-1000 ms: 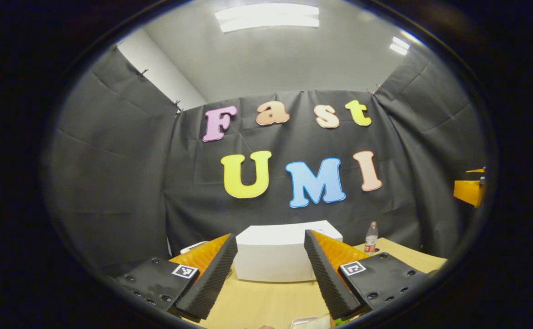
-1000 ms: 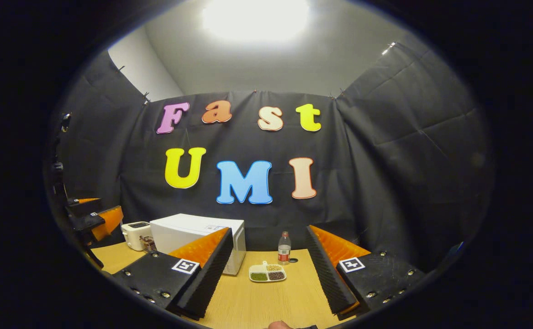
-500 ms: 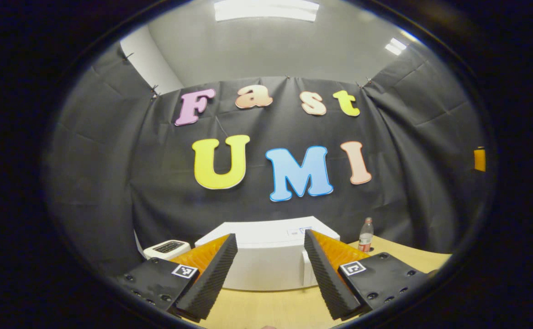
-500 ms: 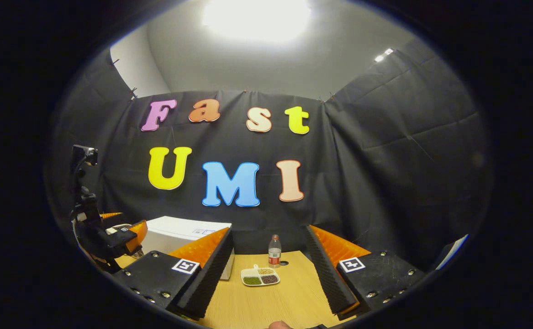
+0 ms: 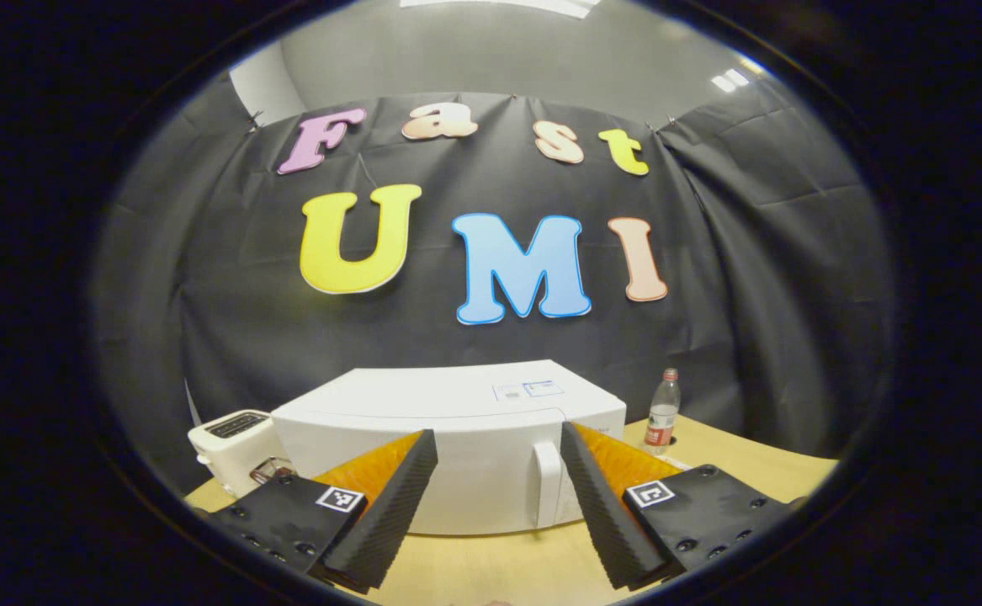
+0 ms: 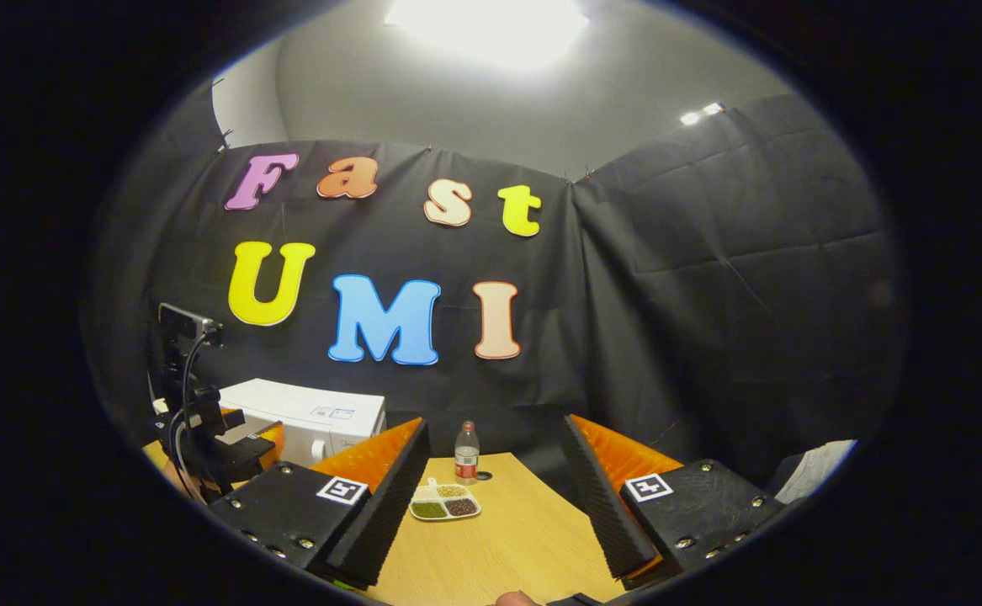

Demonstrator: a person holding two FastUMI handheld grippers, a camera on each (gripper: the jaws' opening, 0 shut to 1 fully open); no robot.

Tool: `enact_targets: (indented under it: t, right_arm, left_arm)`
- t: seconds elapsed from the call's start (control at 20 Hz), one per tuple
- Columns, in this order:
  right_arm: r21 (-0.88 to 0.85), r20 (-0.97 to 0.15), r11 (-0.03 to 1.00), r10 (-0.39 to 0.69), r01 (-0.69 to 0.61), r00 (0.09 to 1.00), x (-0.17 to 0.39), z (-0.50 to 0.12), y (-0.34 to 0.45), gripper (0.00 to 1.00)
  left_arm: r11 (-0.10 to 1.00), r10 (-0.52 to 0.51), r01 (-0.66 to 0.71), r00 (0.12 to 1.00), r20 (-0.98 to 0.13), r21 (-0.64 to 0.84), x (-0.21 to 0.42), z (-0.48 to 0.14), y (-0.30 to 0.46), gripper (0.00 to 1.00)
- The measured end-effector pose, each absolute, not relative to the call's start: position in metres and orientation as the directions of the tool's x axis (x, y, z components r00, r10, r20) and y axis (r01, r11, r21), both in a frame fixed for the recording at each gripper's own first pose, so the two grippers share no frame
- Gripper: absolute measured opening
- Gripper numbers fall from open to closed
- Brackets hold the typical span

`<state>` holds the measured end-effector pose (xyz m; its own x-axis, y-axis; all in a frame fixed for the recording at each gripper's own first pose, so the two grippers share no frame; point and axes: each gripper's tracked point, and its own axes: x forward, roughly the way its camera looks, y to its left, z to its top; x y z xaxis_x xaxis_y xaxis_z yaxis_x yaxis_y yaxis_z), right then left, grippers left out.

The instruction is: Open the microwave oven with the left hand, put the food in, and close the microwave oven.

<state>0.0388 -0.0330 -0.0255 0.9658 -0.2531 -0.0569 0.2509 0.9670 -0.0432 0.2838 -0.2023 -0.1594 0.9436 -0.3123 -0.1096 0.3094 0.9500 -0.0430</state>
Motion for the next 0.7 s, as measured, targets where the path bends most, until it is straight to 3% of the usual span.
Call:
enact_targets:
  t: [0.35,0.65,0.7]
  right_arm:
    - [-0.125,-0.078,0.930,-0.355,0.344,0.932,0.024,-0.026,-0.041,0.95]
    - [-0.116,-0.100,0.916,-0.395,0.384,0.913,0.014,-0.031,-0.047,0.95]
    - [-0.118,-0.099,0.913,-0.403,0.391,0.910,0.011,-0.031,-0.050,0.95]
  left_arm:
    - [0.931,-0.365,0.359,0.906,-0.213,-0.066,0.324,-0.222,-0.244,0.94]
    - [0.913,-0.400,0.404,0.869,-0.293,-0.050,0.336,-0.261,-0.276,0.98]
    - [0.913,-0.400,0.406,0.866,-0.300,-0.045,0.338,-0.264,-0.279,0.90]
